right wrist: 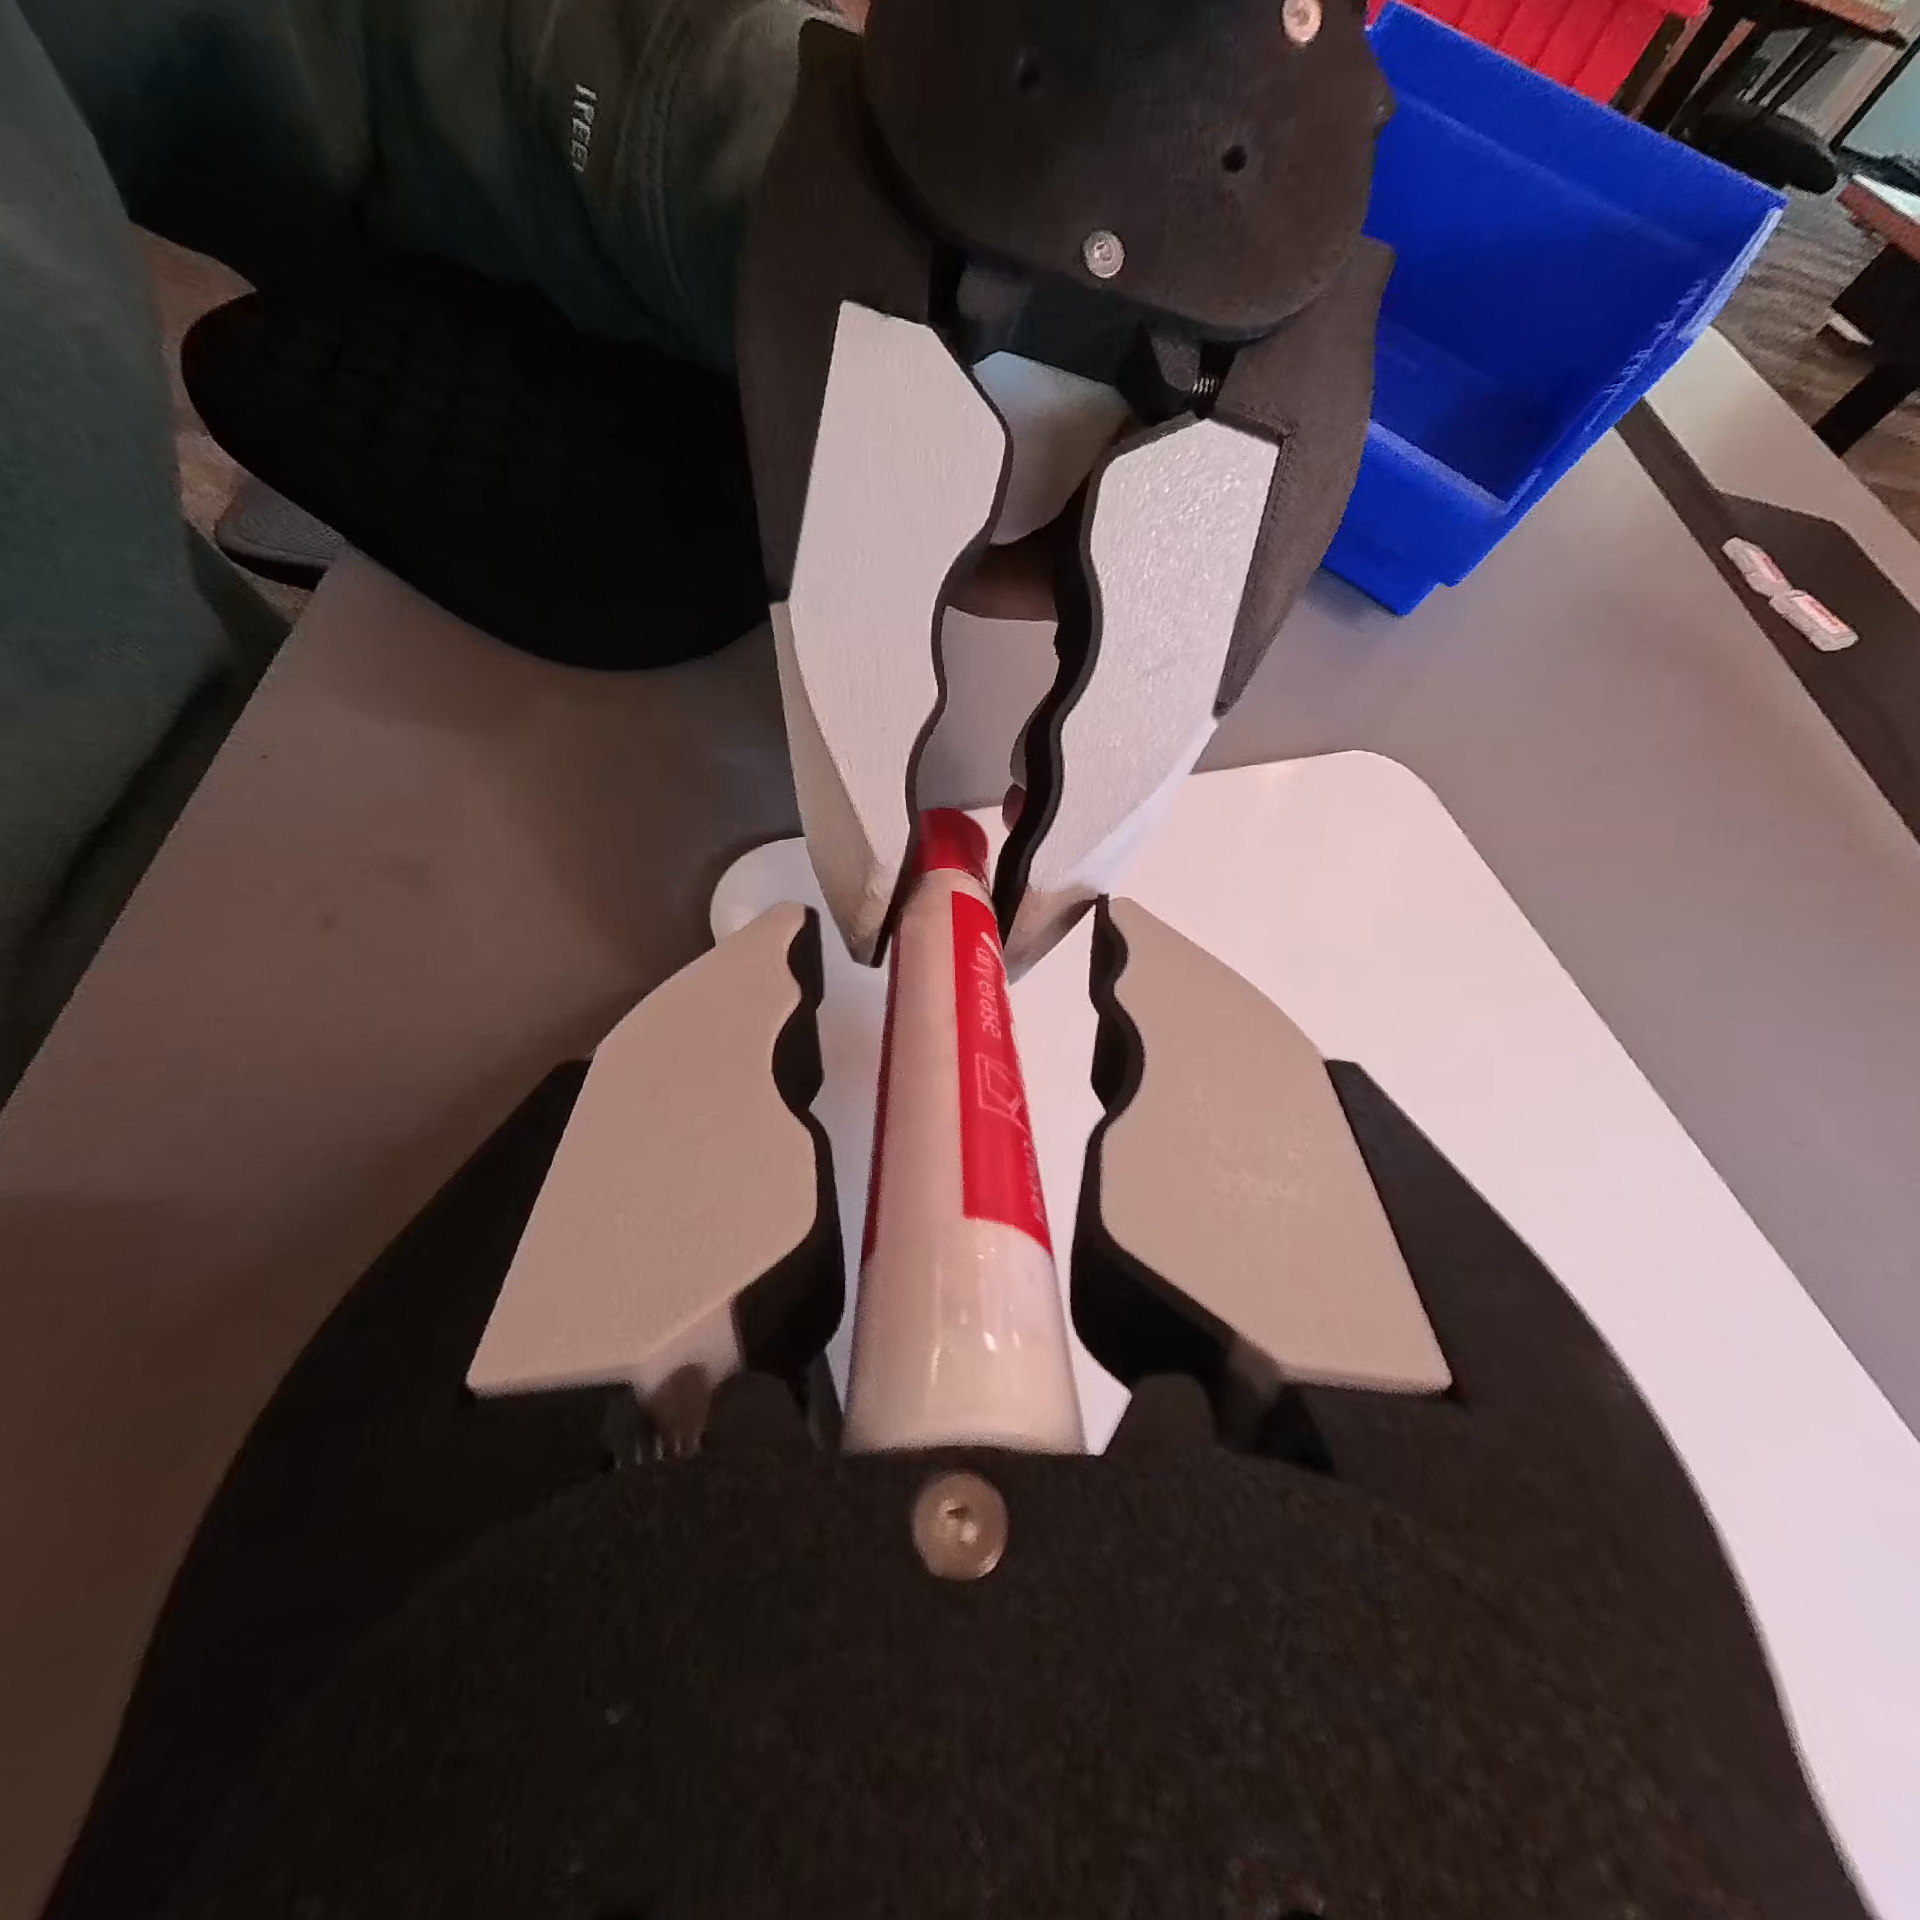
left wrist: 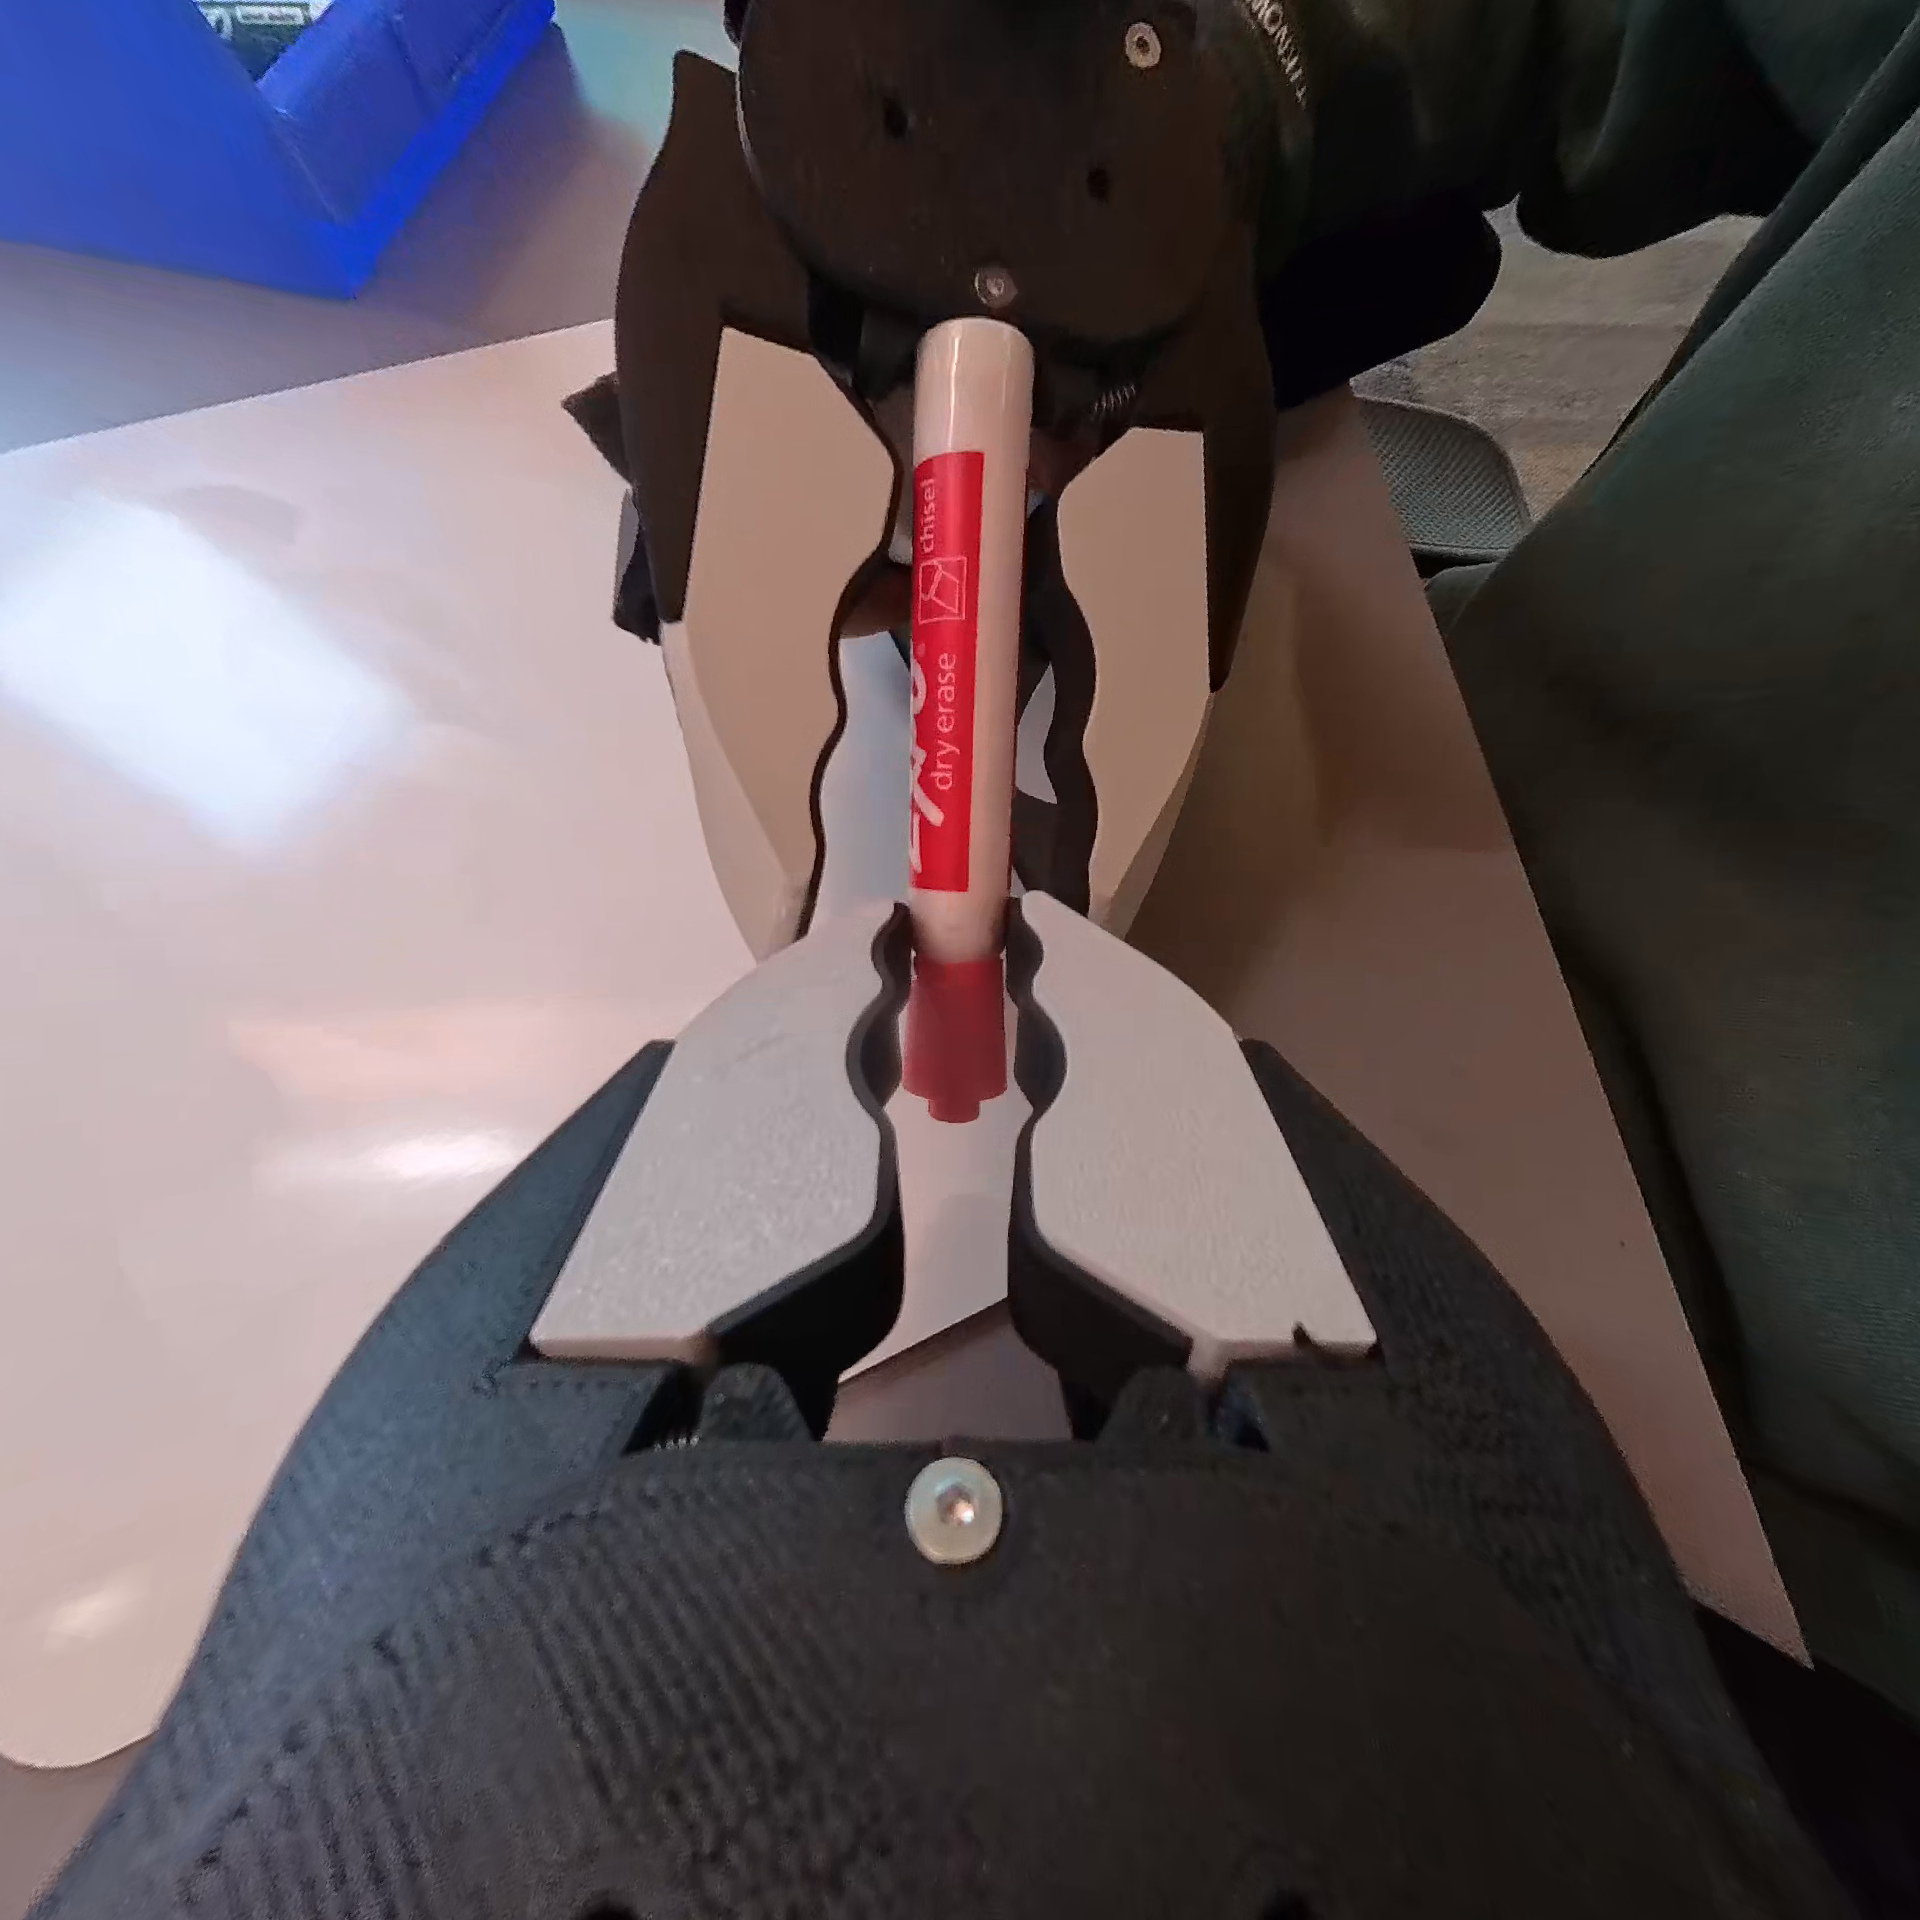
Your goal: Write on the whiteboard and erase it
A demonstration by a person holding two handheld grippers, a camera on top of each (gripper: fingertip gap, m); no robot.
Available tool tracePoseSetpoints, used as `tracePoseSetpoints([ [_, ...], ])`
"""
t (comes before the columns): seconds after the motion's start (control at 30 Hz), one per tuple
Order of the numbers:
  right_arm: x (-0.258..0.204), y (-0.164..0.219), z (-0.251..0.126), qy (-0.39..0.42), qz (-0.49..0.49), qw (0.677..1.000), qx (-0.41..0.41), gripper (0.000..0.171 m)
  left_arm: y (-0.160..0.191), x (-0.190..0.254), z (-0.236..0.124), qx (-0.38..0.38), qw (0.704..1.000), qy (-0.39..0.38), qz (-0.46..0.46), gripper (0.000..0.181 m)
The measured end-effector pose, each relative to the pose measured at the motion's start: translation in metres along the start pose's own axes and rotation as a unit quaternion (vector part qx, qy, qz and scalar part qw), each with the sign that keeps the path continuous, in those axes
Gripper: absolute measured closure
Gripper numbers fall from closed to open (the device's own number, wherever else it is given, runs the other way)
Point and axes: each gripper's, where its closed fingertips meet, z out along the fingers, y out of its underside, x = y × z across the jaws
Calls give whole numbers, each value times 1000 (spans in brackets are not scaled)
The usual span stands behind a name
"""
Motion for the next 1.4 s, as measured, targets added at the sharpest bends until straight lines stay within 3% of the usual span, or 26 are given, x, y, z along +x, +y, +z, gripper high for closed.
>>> tracePoseSetpoints([
  [0.2,-1,0,-1,-2,7,1000,-2,125,-1,2,0,3,1000,2,-7,164],
  [0.43,9,-10,-9,1,54,998,38,137,-14,-5,-17,65,998,2,-11,161],
  [1.4,-1,-7,-10,-10,38,999,36,127,4,0,-10,55,996,43,-53,163],
])
